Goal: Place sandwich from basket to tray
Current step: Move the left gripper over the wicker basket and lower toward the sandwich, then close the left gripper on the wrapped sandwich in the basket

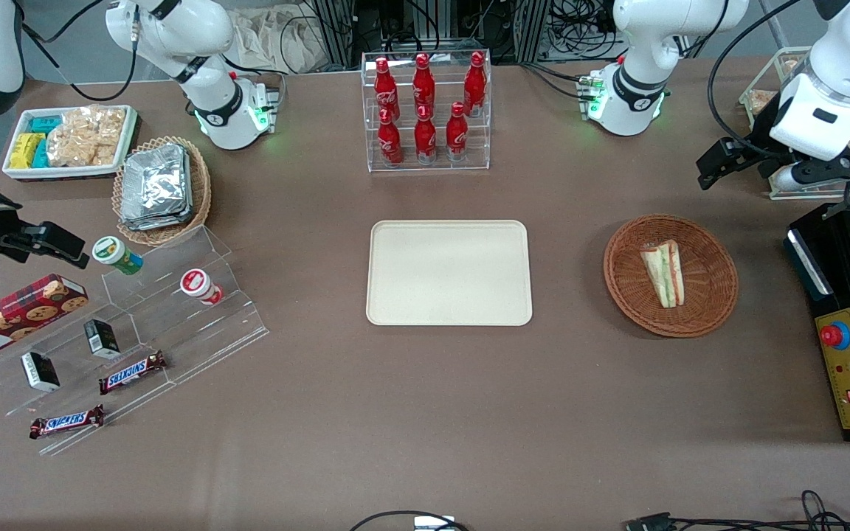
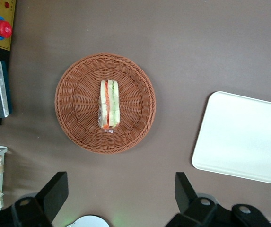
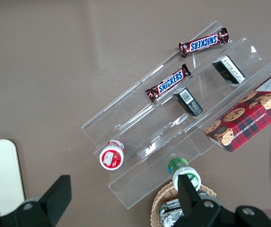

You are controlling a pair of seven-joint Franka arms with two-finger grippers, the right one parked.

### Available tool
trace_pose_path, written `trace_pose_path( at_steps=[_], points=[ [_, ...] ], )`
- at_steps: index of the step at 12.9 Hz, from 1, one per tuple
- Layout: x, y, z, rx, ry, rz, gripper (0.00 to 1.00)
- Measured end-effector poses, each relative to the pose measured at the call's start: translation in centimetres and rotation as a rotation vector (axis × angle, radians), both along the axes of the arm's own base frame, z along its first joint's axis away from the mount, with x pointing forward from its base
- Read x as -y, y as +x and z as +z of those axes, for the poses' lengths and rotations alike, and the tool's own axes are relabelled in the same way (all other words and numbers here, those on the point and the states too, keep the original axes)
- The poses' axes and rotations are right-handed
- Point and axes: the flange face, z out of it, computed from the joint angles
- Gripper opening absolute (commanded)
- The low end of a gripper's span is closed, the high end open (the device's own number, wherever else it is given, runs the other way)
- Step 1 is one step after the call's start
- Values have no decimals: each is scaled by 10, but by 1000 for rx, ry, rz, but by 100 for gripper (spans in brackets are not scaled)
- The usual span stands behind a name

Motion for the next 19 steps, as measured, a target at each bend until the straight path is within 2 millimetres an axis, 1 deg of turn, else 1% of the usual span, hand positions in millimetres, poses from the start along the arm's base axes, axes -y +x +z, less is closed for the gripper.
trace_pose_path(
  at_steps=[5, 6, 7, 9, 11, 13, 17, 19],
  points=[
    [-4, -2, -4, -30, -9, -3, 100],
    [-7, -3, -10, -45, -9, 0, 100],
    [-11, -4, -22, -70, -8, 6, 100],
    [-18, -5, -58, -104, -8, 20, 100],
    [-21, -6, -107, -96, -9, 28, 100],
    [-23, -13, -162, -64, -10, 34, 100],
    [-31, -30, -256, -16, -9, 43, 100],
    [-36, -32, -302, -21, 12, 24, 100]
  ],
)
